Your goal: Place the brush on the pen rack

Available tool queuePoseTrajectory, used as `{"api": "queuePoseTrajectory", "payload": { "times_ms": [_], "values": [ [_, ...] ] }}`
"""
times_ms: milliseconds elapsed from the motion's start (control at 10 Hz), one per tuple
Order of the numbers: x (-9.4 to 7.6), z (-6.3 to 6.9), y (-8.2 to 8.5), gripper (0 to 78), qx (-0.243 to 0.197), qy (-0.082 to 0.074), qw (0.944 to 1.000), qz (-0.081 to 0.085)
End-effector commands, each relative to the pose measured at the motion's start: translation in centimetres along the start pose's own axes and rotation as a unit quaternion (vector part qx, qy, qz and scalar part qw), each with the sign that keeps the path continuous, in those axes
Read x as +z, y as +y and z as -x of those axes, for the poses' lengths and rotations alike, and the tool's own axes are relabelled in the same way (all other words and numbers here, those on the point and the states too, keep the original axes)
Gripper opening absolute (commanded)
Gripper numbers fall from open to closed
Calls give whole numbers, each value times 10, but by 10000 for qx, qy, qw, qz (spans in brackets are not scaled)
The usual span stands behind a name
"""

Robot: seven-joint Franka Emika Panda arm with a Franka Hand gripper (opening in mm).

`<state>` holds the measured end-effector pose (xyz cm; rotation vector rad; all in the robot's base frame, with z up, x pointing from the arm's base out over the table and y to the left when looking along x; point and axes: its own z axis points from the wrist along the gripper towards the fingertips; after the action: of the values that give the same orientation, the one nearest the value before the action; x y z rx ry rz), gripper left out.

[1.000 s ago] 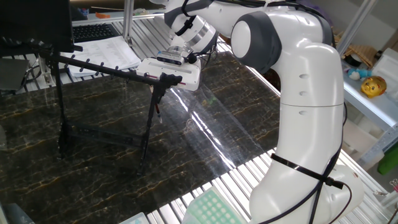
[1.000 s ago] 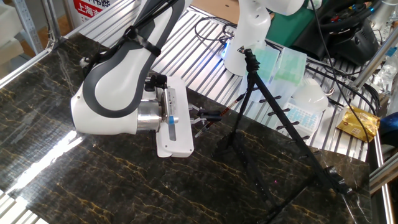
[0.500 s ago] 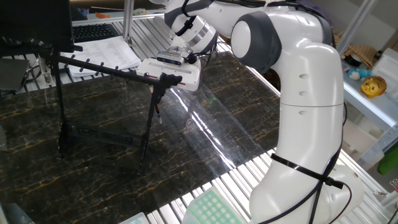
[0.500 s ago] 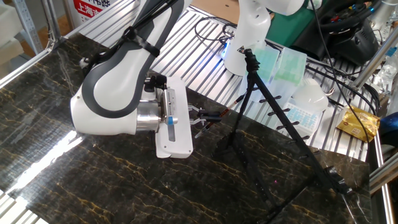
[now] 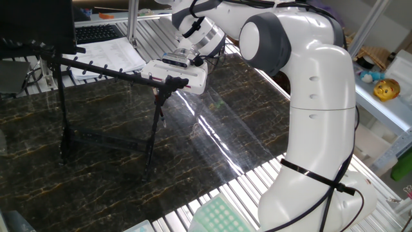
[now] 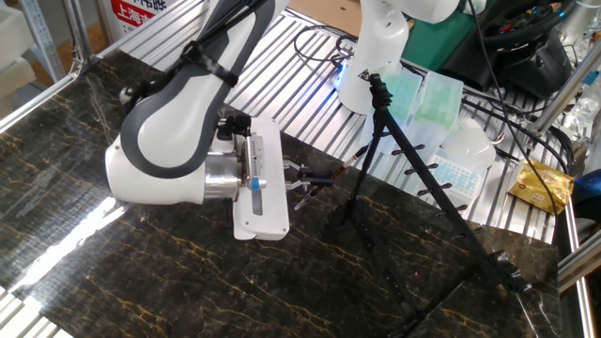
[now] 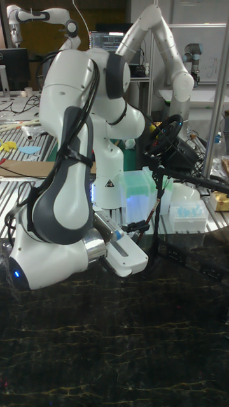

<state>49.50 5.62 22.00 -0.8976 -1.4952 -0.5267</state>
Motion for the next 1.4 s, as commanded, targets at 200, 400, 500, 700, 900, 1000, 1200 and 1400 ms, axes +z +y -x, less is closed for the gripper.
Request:
{"api": "queuePoseTrajectory", "payload": {
  "times_ms": [200, 400, 500, 700, 900, 1000, 1200, 1400],
  "values": [
    [0, -2, -1, 20, -21, 31, 10000, -3],
    [2, -3, -6, 20, -76, -5, 10000, -25],
    [4, -2, -7, 20, -94, -32, 9999, -25],
    [9, -1, -10, 20, -122, -103, 9999, -23],
    [9, -1, -13, 20, -153, -130, 9998, -22],
    [9, -1, -12, 20, -161, -160, 9997, -23],
    [8, -1, -12, 20, -130, -149, 9998, -17],
    [8, -1, -12, 20, -75, -125, 9999, -11]
  ]
}}
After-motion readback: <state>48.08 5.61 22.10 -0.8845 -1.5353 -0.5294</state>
